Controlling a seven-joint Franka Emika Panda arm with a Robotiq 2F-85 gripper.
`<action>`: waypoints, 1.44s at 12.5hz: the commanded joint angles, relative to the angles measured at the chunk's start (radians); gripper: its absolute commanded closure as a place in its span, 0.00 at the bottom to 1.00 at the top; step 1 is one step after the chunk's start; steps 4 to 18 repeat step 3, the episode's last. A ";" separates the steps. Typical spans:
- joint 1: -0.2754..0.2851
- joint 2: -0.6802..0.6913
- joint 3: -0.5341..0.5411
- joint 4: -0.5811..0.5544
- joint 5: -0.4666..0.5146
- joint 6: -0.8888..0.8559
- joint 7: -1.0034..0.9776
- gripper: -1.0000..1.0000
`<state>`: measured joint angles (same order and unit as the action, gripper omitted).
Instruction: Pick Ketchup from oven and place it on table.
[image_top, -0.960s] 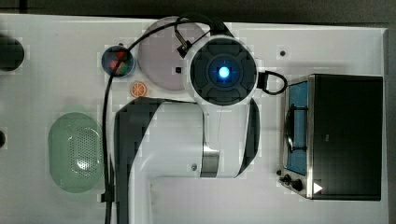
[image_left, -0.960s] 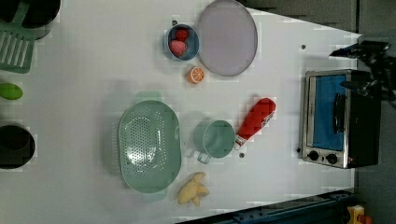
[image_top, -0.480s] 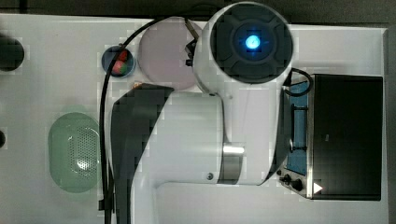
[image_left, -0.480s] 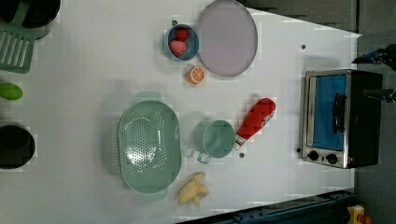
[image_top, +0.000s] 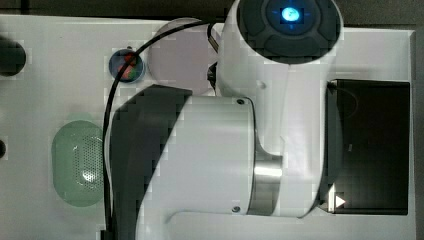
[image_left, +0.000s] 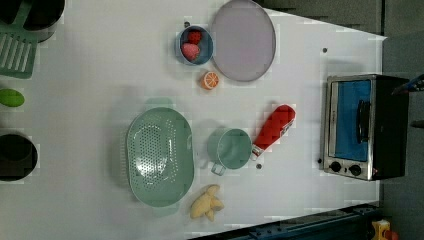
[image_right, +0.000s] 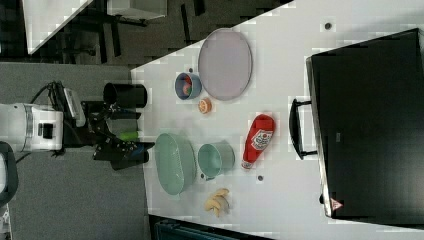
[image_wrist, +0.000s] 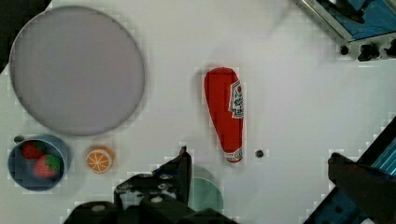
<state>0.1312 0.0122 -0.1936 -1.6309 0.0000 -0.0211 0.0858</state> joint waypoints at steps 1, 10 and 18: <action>0.000 0.012 0.010 0.052 -0.017 -0.004 0.046 0.00; 0.000 0.014 0.012 0.051 -0.017 -0.003 0.047 0.00; 0.000 0.014 0.012 0.051 -0.017 -0.003 0.047 0.00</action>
